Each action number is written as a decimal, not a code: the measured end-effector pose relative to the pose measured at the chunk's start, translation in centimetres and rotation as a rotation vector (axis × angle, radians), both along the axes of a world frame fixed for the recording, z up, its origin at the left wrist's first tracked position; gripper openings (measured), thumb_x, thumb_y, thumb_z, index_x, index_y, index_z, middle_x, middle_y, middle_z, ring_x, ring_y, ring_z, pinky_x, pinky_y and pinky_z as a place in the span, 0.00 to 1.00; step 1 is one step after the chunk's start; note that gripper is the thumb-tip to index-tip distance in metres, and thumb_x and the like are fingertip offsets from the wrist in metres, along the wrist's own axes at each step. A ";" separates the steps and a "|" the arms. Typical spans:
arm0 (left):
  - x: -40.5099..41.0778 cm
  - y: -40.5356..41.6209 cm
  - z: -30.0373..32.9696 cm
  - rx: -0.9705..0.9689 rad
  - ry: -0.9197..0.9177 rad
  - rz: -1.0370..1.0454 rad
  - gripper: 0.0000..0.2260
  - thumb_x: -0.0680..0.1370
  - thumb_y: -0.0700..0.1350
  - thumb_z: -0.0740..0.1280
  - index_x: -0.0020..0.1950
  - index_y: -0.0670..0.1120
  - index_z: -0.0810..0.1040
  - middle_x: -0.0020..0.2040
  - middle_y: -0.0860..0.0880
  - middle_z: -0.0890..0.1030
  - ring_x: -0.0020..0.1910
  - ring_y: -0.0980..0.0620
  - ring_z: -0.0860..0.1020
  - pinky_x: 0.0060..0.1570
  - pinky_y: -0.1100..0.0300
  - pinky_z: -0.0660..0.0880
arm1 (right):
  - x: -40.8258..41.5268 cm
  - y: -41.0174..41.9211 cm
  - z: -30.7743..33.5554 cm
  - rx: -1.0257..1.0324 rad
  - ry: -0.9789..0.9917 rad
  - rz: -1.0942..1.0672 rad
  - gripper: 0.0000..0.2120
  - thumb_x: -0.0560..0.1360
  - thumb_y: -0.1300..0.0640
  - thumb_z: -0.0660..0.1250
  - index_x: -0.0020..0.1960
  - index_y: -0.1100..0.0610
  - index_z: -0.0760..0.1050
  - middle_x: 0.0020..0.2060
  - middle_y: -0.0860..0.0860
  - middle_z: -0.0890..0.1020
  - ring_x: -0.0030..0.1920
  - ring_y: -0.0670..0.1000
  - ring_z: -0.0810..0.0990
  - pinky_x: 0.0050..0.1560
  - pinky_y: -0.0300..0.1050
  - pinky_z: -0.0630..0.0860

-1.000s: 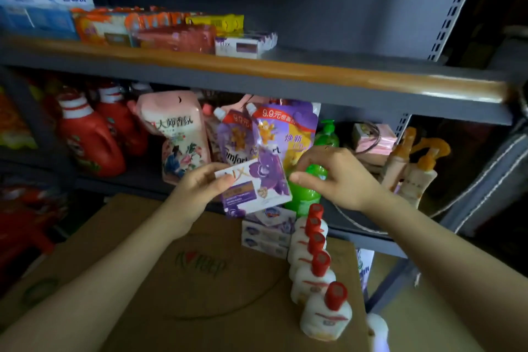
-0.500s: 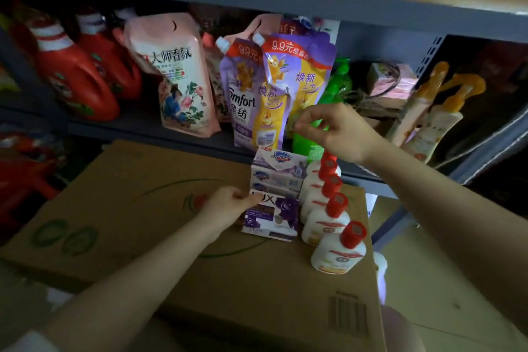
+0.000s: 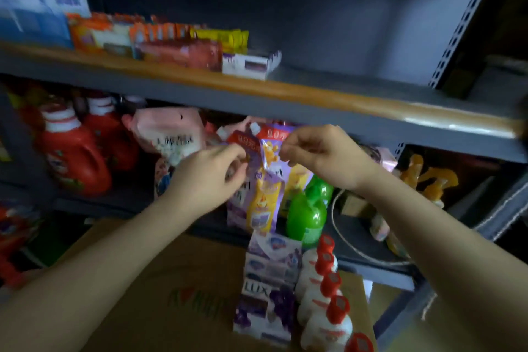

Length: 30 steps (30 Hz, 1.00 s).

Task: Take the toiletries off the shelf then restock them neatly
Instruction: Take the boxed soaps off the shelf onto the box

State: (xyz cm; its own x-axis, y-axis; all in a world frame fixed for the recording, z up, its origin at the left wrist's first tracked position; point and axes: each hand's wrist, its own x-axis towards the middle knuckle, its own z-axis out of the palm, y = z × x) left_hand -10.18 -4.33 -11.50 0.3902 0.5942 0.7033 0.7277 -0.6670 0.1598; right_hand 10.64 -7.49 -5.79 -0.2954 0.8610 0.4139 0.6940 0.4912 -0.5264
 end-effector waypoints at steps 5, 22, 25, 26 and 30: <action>-1.1 5.8 9.2 0.418 0.080 0.058 0.13 0.73 0.46 0.59 0.49 0.40 0.79 0.43 0.44 0.80 0.43 0.42 0.77 0.38 0.53 0.75 | -0.2 4.4 6.6 0.323 -0.046 -0.136 0.11 0.76 0.56 0.61 0.40 0.60 0.77 0.31 0.52 0.78 0.33 0.49 0.75 0.39 0.44 0.69; -1.9 12.4 8.2 0.492 0.042 0.023 0.11 0.74 0.41 0.58 0.43 0.42 0.81 0.37 0.49 0.81 0.36 0.47 0.78 0.48 0.54 0.68 | -1.9 15.9 11.4 -0.214 -0.656 -0.126 0.22 0.81 0.51 0.54 0.73 0.54 0.59 0.72 0.52 0.64 0.70 0.51 0.63 0.65 0.39 0.58; -1.9 12.4 8.1 0.487 0.035 0.030 0.11 0.74 0.41 0.58 0.43 0.42 0.81 0.37 0.49 0.81 0.37 0.47 0.78 0.49 0.54 0.68 | -0.1 15.0 11.7 -0.061 -0.610 -0.127 0.18 0.76 0.48 0.64 0.63 0.54 0.72 0.56 0.49 0.74 0.60 0.52 0.73 0.60 0.43 0.68; -1.9 12.4 8.1 0.493 0.032 0.034 0.11 0.74 0.41 0.58 0.43 0.42 0.81 0.37 0.49 0.81 0.37 0.47 0.78 0.49 0.54 0.68 | 0.3 15.0 11.6 -0.038 -0.537 -0.127 0.20 0.74 0.47 0.67 0.62 0.53 0.72 0.54 0.47 0.74 0.58 0.50 0.74 0.58 0.43 0.71; -2.0 12.3 8.1 0.497 0.033 0.044 0.11 0.73 0.41 0.58 0.43 0.42 0.81 0.38 0.49 0.81 0.37 0.47 0.78 0.49 0.55 0.67 | 0.2 15.9 10.5 -0.298 -0.386 -0.157 0.44 0.63 0.34 0.70 0.72 0.52 0.61 0.64 0.45 0.71 0.63 0.49 0.70 0.66 0.49 0.68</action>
